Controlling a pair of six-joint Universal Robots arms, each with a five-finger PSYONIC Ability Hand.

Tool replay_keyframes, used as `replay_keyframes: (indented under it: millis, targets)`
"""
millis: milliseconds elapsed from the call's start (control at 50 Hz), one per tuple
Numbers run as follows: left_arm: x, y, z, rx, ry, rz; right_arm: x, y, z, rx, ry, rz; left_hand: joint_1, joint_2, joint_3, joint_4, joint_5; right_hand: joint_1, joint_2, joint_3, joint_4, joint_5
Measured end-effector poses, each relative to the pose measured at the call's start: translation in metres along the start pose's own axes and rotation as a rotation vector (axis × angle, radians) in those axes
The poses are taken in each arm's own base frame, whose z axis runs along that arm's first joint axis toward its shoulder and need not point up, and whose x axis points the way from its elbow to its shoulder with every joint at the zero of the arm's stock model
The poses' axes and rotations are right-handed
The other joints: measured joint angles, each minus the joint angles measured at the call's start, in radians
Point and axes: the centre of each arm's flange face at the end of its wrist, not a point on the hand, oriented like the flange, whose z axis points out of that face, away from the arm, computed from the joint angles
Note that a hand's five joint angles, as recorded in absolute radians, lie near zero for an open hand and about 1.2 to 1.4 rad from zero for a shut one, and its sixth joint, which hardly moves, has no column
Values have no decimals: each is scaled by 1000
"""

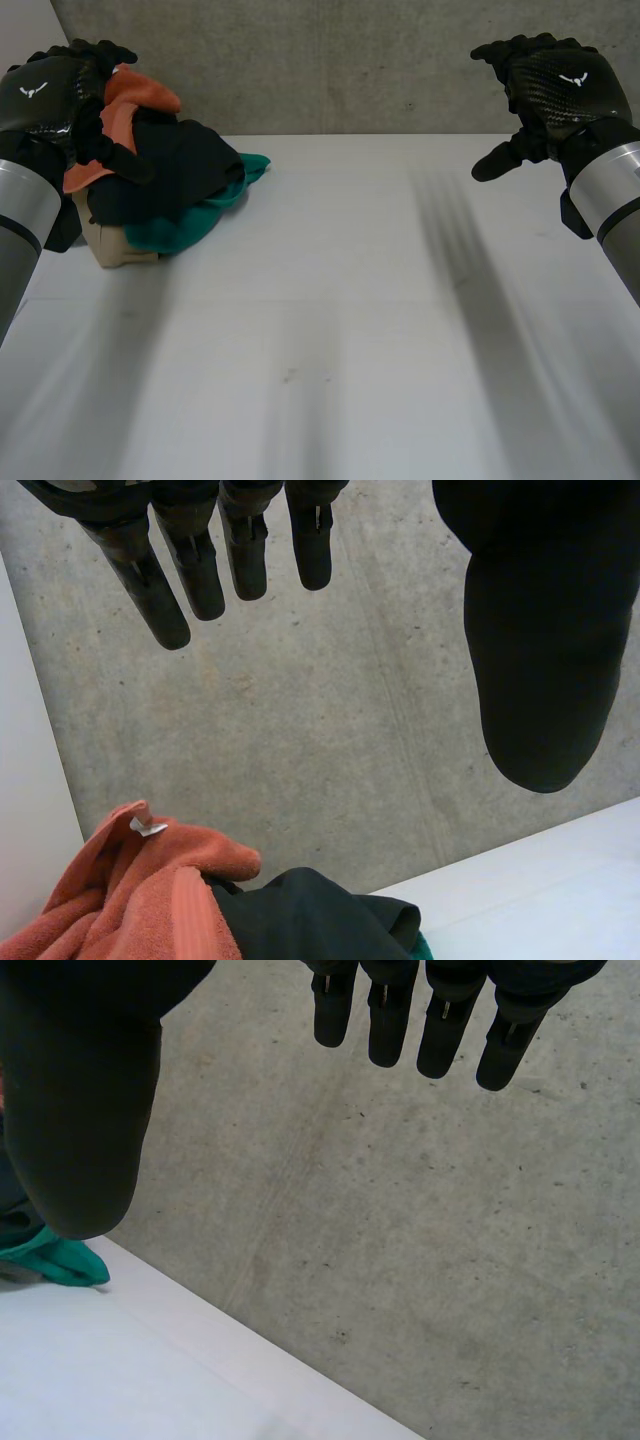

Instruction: Fold the laundry.

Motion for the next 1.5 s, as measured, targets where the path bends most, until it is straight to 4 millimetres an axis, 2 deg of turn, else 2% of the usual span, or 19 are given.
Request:
replay_keyframes:
  millis: [80,380,460,540,660,720,760,820,940,1080,1160,1180,1200,1240,1280,1360,1420,1440,1500]
  targets:
    - [0,0,0,-1,0,0,1,0,0,0,4,-1,-64,-70,-61,-76,-47,-41,-57,-69,-64,-48]
    - [0,-1,2,9,1,7,1,1,0,-2,4,-2,-64,-73,-62,-77,-47,-41,-57,-70,-66,-48]
    - [0,-5,11,43,-2,39,1,1,0,-3,2,-3,-64,-73,-62,-77,-47,-41,-57,-70,-66,-48]
    - [-5,-1,36,77,-17,115,1,1,0,-4,0,-6,-64,-73,-62,-77,-47,-41,-57,-70,-66,-48]
    - [-45,28,105,78,-115,338,0,5,1,-14,-4,-7,-64,-74,-62,-77,-47,-41,-57,-70,-66,-48]
    - [-77,53,145,66,-148,440,0,11,3,-31,-6,-9,-64,-74,-62,-77,-47,-41,-57,-70,-66,-48]
    - [-86,62,156,63,-146,461,0,13,4,-38,-7,-11,-64,-74,-62,-77,-47,-41,-57,-70,-66,-48]
    - [-105,90,182,62,-107,497,0,21,6,-58,-10,-22,-64,-74,-62,-77,-47,-41,-57,-70,-66,-48]
    - [-126,131,204,60,-49,506,-1,32,10,-87,-14,-39,-64,-74,-62,-77,-47,-41,-57,-70,-66,-48]
    - [-139,171,217,54,-36,501,-1,44,14,-118,-17,-42,-50,-60,-50,-62,-40,-41,-57,-70,-66,-48]
    - [-141,184,220,49,-41,499,-1,50,16,-135,-20,-41,449,380,384,385,375,-41,-57,-70,-66,-48]
    - [-141,185,220,51,-44,498,-1,52,16,-140,-20,-41,449,380,384,385,375,-41,-57,-70,-66,-48]
    - [-140,184,220,56,-47,498,-1,53,17,-144,-21,-40,720,768,767,771,722,-41,-57,-70,-66,-48]
    - [-138,178,221,70,-54,496,-2,55,17,-148,-21,-42,748,887,883,903,842,-41,-57,-70,-66,-48]
    - [-133,161,222,106,-69,490,-2,56,18,-152,-22,-47,763,896,893,916,845,-41,-57,-70,-66,-48]
    - [-116,107,219,221,-97,458,-1,57,18,-154,-21,-59,815,904,903,918,845,-41,-57,-70,-66,-48]
    - [-92,50,209,357,-99,406,-1,57,18,-154,-21,-66,842,912,914,920,871,-41,-57,-70,-66,-48]
    - [-89,43,207,374,-96,399,-1,57,18,-154,-21,-66,842,912,914,920,871,-41,-57,-70,-66,-48]
    - [-57,-10,187,504,-56,325,-1,57,18,-153,-21,-69,851,912,914,920,889,-41,-57,-70,-66,-48]
